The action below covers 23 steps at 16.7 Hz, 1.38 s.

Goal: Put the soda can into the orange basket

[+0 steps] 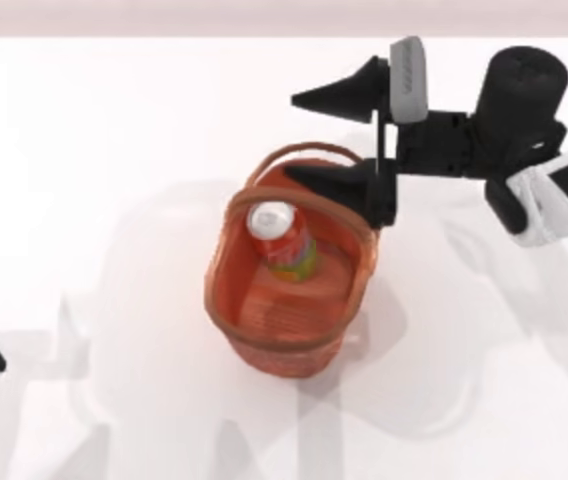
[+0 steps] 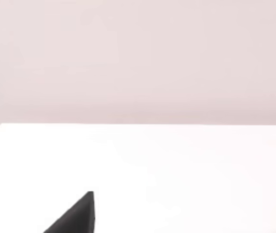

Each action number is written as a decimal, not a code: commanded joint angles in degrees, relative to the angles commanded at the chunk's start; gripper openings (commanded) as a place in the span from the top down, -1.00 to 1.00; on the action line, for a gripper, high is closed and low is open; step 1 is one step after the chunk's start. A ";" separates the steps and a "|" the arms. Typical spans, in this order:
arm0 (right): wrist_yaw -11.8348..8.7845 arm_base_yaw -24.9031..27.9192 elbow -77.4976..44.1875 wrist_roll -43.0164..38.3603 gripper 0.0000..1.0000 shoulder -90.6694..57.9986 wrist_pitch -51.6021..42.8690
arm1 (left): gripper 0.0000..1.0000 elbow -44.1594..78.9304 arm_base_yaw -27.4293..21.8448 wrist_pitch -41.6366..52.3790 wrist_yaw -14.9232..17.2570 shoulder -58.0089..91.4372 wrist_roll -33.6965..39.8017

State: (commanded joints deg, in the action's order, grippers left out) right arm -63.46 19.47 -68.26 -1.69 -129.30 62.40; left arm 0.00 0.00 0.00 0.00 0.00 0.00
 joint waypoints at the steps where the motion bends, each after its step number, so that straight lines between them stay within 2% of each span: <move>1: 0.00 0.00 0.00 0.00 -1.00 0.00 0.00 | -1.00 0.00 0.00 0.00 0.00 0.00 0.00; 4: 0.21 -0.26 0.32 0.03 -1.00 0.47 -0.27 | -1.00 0.32 -0.18 0.54 0.05 0.54 -0.22; 6: 1.28 -0.53 2.10 0.12 -1.00 2.69 -1.60 | -1.00 2.03 -1.11 3.24 0.31 3.32 -1.38; 8: 3.26 -1.10 5.09 0.25 -1.00 6.50 -3.87 | -1.00 5.37 -2.82 7.94 0.79 8.41 -3.52; 11: 7.98 -2.65 11.57 0.48 -1.00 15.15 -8.93 | -1.00 13.52 -6.56 17.55 1.68 19.43 -8.42; 14: 14.31 -4.78 19.54 0.71 -1.00 26.67 -15.37 | -1.00 25.26 -11.24 28.78 2.52 33.19 -14.95; 17: 21.73 -7.17 28.31 0.93 -1.00 40.69 -22.75 | -1.00 40.10 -16.39 40.35 3.07 48.43 -22.67; 23: 38.13 -12.00 46.12 1.15 -1.00 73.27 -38.99 | -1.00 75.01 -26.53 62.20 2.95 79.89 -39.79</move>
State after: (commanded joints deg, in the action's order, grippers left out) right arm -25.33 7.46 -22.14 -0.54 -56.03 23.41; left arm 75.01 -26.53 62.20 2.95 79.89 -39.79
